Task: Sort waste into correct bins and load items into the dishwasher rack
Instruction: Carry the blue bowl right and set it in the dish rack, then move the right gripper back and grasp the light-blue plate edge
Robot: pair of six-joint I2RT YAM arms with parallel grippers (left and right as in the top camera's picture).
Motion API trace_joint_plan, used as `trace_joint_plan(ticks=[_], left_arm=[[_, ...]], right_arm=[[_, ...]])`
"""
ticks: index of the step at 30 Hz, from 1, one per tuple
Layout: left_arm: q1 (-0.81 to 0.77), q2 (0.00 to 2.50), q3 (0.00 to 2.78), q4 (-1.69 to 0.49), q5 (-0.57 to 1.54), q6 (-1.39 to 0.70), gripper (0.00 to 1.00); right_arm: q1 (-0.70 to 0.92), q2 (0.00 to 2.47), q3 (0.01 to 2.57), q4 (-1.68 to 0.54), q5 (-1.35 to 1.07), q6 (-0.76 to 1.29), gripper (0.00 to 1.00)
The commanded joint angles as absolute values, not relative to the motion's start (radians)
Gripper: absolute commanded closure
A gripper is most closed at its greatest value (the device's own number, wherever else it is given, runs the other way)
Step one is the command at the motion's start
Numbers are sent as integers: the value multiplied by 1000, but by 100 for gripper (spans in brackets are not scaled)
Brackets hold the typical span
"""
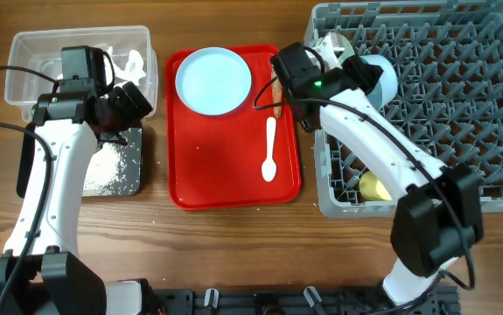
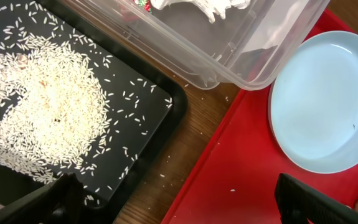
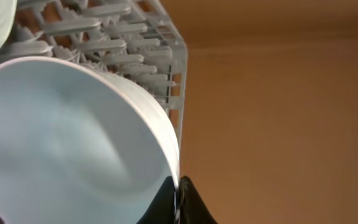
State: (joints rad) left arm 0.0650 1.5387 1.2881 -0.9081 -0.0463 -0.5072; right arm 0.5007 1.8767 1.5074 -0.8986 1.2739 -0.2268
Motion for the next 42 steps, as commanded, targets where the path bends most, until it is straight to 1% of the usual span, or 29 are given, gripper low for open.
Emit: trace_joint_plan(ticks=[1, 5, 14, 17, 18, 20, 22, 24, 25, 30, 33, 34, 36, 38, 39, 40, 41, 42], left_arm=[[70, 1532, 1295, -906, -43, -506, 0], [70, 1532, 1295, -906, -43, -506, 0], [70, 1532, 1295, -906, -43, -506, 0], [70, 1532, 1295, -906, -43, -506, 0], [70, 1532, 1295, -906, -43, -506, 0], [70, 1532, 1295, -906, -43, -506, 0], [70, 1532, 1295, -906, -43, -506, 0], [70, 1532, 1295, -906, -43, -506, 0], [70, 1532, 1295, -906, -43, -506, 0], [70, 1532, 1295, -906, -43, -506, 0], [70, 1532, 1295, -906, -43, -506, 0], [70, 1532, 1295, -906, -43, -506, 0], [70, 1532, 1295, -906, -43, -506, 0], [70, 1532, 1295, -906, -43, -506, 0], [70, 1532, 1295, -906, -43, -506, 0], [70, 1532, 1295, -906, -43, -506, 0], [70, 1532, 1295, -906, -43, -506, 0], [70, 1532, 1295, -906, -43, -506, 0]], right_arm=[[493, 1901, 1503, -894, 1319, -294, 96], [493, 1908, 1496, -899, 1257, -285, 96], [570, 1908, 1495, -963, 973, -288, 96], [614, 1908, 1495, -988, 970, -287, 95], [628, 1908, 1496, -988, 968, -287, 86], [651, 1908, 1496, -975, 958, -287, 41], [663, 1907, 1496, -949, 958, -287, 13], [667, 1907, 1499, -912, 950, -286, 2], [667, 1907, 1503, -897, 935, -285, 0], [665, 1878, 1552, -773, 814, -254, 0], [658, 1848, 1611, -715, 666, -205, 0], [657, 1840, 1629, -702, 597, -174, 0], [657, 1813, 1650, -638, 306, -84, 0], [657, 1804, 1650, -622, 138, -52, 0], [657, 1805, 1650, -604, 49, 8, 0], [649, 1810, 1642, -574, 18, 109, 0], [640, 1813, 1633, -551, 17, 202, 0], [631, 1824, 1624, -530, 20, 283, 3]])
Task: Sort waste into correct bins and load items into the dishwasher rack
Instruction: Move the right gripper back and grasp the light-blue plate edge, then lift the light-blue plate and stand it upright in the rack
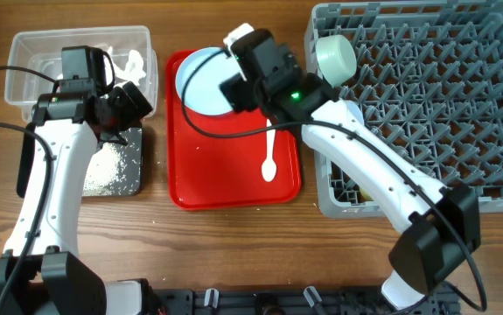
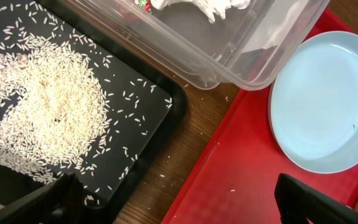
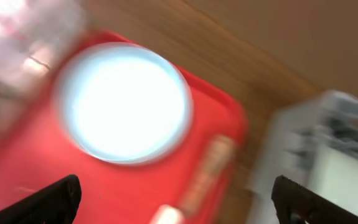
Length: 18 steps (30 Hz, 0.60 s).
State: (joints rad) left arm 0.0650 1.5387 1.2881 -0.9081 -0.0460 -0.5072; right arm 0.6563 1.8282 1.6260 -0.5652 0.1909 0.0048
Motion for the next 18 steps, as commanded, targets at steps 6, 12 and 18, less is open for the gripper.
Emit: trace_joint_plan(ticks=[6, 12, 18], left_arm=[[70, 1532, 1295, -906, -43, -506, 0], [70, 1532, 1295, -906, -43, -506, 0], [70, 1532, 1295, -906, -43, -506, 0]], right_arm=[[607, 2021, 1608, -391, 86, 604, 19], [607, 2215, 1608, -347, 57, 723, 34], [607, 2251, 1608, -340, 54, 748, 54]])
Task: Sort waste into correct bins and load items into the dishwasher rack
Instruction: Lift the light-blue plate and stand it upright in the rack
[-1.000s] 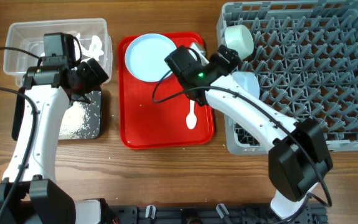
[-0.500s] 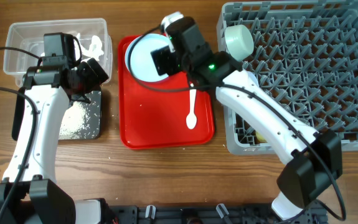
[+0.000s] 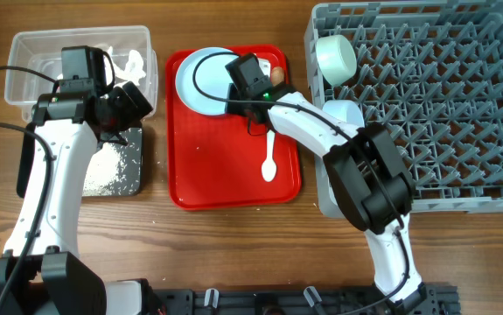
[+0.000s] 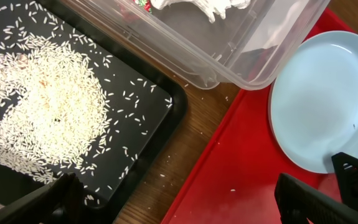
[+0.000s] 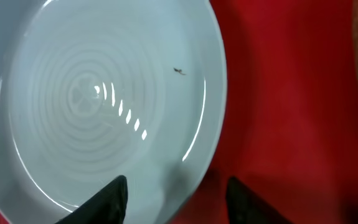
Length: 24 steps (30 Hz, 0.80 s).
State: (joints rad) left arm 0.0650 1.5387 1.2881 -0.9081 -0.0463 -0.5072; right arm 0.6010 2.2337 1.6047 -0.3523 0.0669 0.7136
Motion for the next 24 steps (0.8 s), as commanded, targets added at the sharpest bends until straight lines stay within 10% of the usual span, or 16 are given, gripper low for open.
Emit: trace_joint_plan(ticks=[1, 11, 24], left_arm=[[70, 1532, 1295, -906, -43, -506, 0], [70, 1532, 1295, -906, -43, -506, 0], [70, 1532, 1295, -906, -43, -506, 0]], right_arm=[[607, 2263, 1608, -336, 55, 764, 55], [607, 2291, 1609, -341, -27, 782, 96], [516, 1985, 1622, -450, 10, 476, 96]])
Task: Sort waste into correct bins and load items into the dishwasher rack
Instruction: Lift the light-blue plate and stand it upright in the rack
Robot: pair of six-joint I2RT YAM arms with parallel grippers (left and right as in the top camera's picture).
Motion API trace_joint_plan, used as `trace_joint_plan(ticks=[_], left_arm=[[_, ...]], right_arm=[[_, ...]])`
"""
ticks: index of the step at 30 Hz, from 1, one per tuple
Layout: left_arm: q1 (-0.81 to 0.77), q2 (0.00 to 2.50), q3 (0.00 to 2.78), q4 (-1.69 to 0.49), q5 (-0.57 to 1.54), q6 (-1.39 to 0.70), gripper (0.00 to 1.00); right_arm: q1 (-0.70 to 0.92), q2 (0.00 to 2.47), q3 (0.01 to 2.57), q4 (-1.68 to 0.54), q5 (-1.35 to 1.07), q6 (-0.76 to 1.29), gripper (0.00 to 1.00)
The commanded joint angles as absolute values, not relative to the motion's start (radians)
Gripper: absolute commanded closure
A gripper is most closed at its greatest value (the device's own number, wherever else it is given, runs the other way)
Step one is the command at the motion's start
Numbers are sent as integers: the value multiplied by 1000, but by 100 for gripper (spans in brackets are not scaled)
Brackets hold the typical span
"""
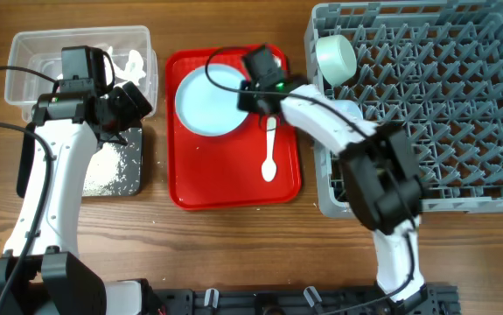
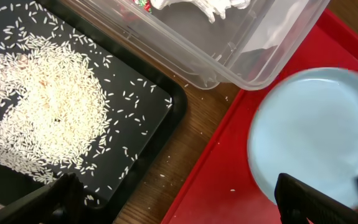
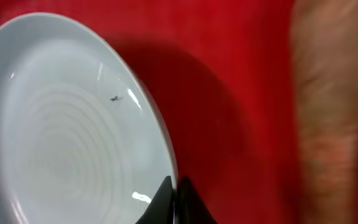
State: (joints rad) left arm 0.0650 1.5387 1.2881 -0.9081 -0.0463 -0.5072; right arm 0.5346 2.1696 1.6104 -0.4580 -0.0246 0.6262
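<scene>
A light-blue plate [image 1: 206, 103] sits on the red tray [image 1: 234, 188], its right side raised. My right gripper [image 1: 260, 86] is shut on the plate's right rim, and the fingertips [image 3: 165, 198] pinch the edge in the right wrist view. A blurred brown piece of food [image 3: 328, 106] lies on the tray beside the plate. A white spoon [image 1: 269, 150] lies further along the tray. A white bowl [image 1: 336, 56] stands in the far-left corner of the grey dishwasher rack [image 1: 461, 114]. My left gripper [image 2: 172, 208] hangs open over the gap between rice tray and red tray, holding nothing.
A black tray [image 2: 54, 106] scattered with rice lies at the left. Behind it is a clear plastic bin [image 1: 32, 52] with crumpled white waste. The rack stands hard against the red tray's right edge. Wooden tabletop [image 1: 234, 254] runs along the front.
My right gripper was open around the plate's rim and is now shut on it. The plate has shifted toward the front-left and tilted. The left arm has not moved.
My right gripper was shut on the white bowl at the rack. Later the bowl stood in the rack's corner and the gripper was open above the tray. It then straddled the plate's rim, and now it grips that rim. The left gripper stayed open and still.
</scene>
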Motion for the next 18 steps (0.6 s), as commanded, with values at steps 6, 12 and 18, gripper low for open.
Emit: trace_joint_plan(ticks=[6, 12, 18], left_arm=[[70, 1532, 1295, -906, -43, -506, 0], [70, 1532, 1295, -906, -43, -506, 0], [70, 1532, 1295, -906, -43, -506, 0]], right_arm=[[510, 1649, 1622, -469, 518, 311, 96], [470, 1579, 1622, -527, 1196, -87, 96], [338, 1580, 1621, -728, 1180, -236, 96]])
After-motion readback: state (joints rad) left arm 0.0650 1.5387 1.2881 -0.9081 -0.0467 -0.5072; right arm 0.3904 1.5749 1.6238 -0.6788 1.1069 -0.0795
